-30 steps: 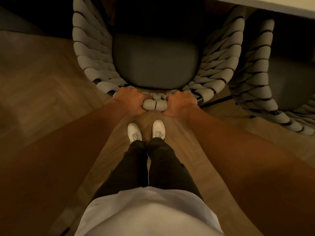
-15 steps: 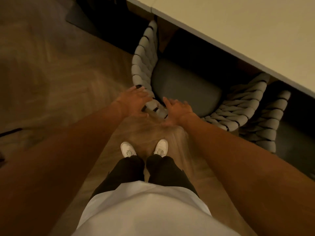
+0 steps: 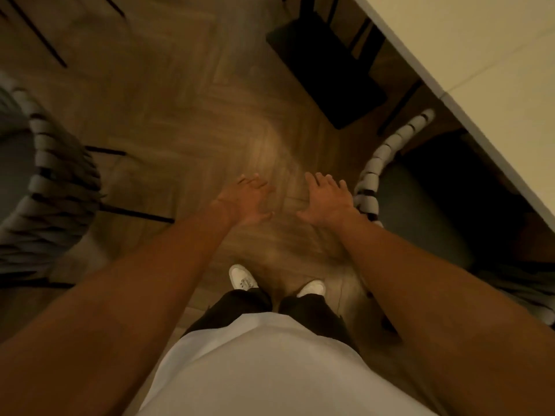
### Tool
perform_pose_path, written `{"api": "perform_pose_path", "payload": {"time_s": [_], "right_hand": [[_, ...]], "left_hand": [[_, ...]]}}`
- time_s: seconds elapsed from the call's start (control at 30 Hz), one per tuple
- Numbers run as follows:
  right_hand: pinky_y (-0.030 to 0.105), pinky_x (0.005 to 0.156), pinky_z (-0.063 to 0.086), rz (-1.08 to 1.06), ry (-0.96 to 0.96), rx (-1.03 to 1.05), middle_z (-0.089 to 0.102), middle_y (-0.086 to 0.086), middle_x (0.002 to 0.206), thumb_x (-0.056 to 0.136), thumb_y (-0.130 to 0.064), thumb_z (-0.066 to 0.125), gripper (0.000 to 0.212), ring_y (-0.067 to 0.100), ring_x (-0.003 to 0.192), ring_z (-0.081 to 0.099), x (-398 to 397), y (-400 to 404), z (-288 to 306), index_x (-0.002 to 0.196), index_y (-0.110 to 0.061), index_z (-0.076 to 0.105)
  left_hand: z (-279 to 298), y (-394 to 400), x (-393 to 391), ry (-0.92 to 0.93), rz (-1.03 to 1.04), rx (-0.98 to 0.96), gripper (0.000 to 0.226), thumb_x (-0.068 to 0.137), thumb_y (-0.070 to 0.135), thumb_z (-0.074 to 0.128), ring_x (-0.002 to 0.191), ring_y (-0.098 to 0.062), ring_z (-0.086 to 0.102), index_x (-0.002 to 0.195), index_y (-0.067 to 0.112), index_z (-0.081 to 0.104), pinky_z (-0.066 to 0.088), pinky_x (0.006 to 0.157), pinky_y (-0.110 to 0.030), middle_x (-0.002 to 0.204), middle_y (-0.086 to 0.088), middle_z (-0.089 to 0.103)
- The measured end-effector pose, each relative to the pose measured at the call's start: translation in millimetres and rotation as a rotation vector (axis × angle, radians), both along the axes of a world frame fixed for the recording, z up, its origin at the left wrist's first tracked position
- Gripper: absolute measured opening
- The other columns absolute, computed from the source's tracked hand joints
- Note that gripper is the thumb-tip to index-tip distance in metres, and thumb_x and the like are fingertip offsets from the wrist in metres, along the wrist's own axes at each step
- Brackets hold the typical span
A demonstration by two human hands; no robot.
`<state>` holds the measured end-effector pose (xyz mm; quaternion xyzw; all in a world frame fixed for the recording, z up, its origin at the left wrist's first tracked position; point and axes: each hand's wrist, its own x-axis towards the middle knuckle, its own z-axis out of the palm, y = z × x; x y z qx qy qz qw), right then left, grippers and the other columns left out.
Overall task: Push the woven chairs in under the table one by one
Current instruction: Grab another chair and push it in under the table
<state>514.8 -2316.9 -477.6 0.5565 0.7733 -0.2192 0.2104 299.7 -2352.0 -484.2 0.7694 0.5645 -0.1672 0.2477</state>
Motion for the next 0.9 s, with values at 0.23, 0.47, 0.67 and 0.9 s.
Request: {"api": "perform_pose_path", "payload": {"time_s": [0.23,0.47,0.67,0.9], "right_hand": [[0.056,0.121,0.020,0.226,0.003,0.068,0.030,0.009,0.161,0.082,-0.062,0.067,0.100,0.032,0.149,0.025,-127.1,19.6,-3.9,0.159,-0.021,0.017],[0.055,0.121,0.019,0.434,0.012,0.036,0.029,0.010,0.161,0.081,-0.063,0.067,0.101,0.031,0.148,0.027,-229.2,47.5,-5.1,0.159,-0.021,0.018],[0.053,0.120,0.020,0.631,0.049,0.023,0.028,0.010,0.162,0.078,-0.065,0.069,0.104,0.032,0.149,0.026,-323.6,90.9,-17.6,0.158,-0.021,0.019],[0.053,0.120,0.024,0.883,0.074,0.038,0.027,0.011,0.163,0.078,-0.068,0.066,0.107,0.033,0.150,0.026,-425.1,139.3,-21.9,0.160,-0.019,0.017]], "left_hand": [[-14.0,-36.1,-120.0,-0.016,0.244,0.014,0.073,0.094,0.059,0.051,0.151,-0.025,0.020,0.155,0.025,0.029,0.016,0.122,-0.041,0.162,-0.005,0.026],[-25.3,-56.3,-202.6,0.001,0.453,0.057,0.071,0.093,0.057,0.054,0.148,-0.029,0.028,0.153,0.024,0.035,0.024,0.119,-0.043,0.159,-0.007,0.033],[-31.4,-47.1,-268.8,0.019,0.671,0.045,0.070,0.094,0.055,0.053,0.148,-0.027,0.027,0.153,0.023,0.034,0.025,0.118,-0.044,0.160,-0.006,0.032],[-21.3,-26.4,-335.2,-0.015,1.011,0.097,0.066,0.097,0.047,0.054,0.151,-0.027,0.022,0.154,0.023,0.031,0.021,0.122,-0.048,0.163,-0.005,0.027]]}}
